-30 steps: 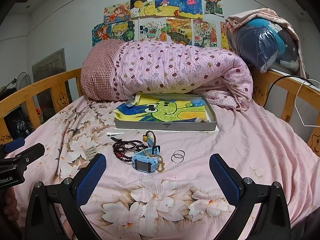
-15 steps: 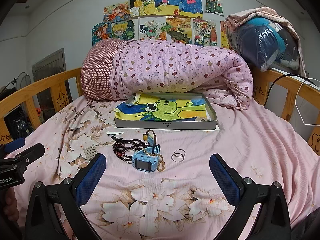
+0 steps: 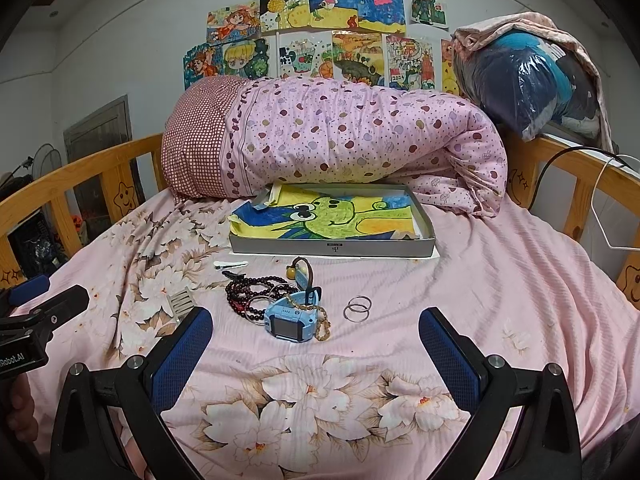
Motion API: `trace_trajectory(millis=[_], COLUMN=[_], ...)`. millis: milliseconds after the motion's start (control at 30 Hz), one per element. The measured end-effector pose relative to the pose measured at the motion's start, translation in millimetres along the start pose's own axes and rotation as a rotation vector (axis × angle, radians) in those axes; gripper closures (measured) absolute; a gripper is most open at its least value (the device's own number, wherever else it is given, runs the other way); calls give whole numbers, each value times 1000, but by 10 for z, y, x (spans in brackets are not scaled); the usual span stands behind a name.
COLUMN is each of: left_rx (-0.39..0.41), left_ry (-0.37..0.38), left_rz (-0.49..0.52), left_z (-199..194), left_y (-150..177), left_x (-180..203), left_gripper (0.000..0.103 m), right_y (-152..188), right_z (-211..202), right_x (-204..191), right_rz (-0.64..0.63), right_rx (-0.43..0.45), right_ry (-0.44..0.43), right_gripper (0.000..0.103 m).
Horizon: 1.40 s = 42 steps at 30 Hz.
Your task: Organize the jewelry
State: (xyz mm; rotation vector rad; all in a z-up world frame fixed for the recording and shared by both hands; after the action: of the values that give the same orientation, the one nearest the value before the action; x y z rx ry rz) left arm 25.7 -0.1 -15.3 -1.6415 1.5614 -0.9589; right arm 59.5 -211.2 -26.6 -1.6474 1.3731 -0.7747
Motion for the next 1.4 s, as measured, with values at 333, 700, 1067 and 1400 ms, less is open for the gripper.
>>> trace_trajectory(millis=[333,700,1067,1400], left_rx=[-2,-3,-11,-113], left_ry=[1,0,-9,3], left_rz=[0,0,-1,12], left_z=[1,1,1,181], left_y=[1,1,26,84], left_x=[0,-1,2,6], left_gripper=[1,1,1,1], right_y=[4,-1,123,-37], right_z=[1,3,-3,358], right_x=[7,13,44,284], right_rz=[2,3,19,85], right_rx=[-2,-5,-30,-192], right_ry=[0,-1,4,-76], right_gripper=[0,0,0,0])
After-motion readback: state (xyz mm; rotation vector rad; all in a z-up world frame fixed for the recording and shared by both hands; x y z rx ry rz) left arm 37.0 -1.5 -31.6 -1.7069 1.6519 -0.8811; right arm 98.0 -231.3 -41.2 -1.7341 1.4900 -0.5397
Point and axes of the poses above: each gripper's, at about its wrist camera, not at the fingertips, and z roughly the way its jaws point, x to its right, y to its underside, the point moved 3 cm from there along z, roughly the way its jaws point, and after that the axes turned 1 degree about y, right-handed, at the moved point
